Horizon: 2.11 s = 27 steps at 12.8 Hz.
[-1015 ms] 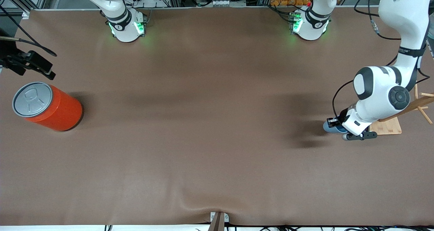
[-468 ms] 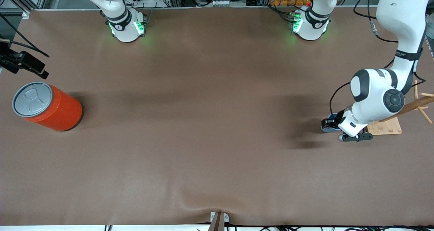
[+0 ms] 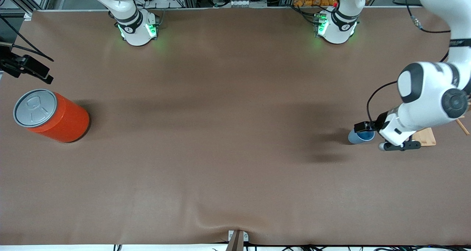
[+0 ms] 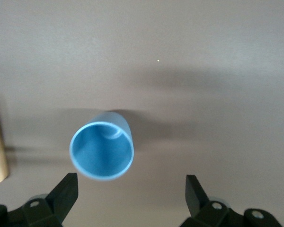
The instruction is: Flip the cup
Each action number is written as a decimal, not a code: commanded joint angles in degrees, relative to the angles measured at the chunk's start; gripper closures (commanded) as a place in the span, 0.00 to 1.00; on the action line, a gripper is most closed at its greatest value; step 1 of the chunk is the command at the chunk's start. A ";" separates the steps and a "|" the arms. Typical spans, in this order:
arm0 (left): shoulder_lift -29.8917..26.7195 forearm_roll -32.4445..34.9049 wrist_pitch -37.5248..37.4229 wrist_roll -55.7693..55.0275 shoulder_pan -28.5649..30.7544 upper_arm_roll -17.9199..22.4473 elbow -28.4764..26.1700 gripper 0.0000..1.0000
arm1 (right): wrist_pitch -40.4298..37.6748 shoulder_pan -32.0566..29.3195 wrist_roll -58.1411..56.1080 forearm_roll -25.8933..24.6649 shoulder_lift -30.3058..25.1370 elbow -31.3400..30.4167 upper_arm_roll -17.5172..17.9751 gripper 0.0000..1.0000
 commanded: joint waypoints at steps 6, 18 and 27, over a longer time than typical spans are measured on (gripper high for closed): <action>-8.10 1.29 -21.18 -3.39 0.63 -0.73 16.05 0.00 | -1.04 -0.29 -0.18 -0.62 0.31 0.84 0.24 0.00; -22.62 1.73 -25.42 -3.84 0.28 -3.63 11.83 0.00 | -1.13 -0.37 -0.18 -0.62 0.39 0.93 0.24 0.00; -22.69 1.73 -27.78 -4.98 -6.11 -0.92 12.38 0.00 | -1.13 -0.46 -0.18 -0.62 0.39 0.93 0.24 0.00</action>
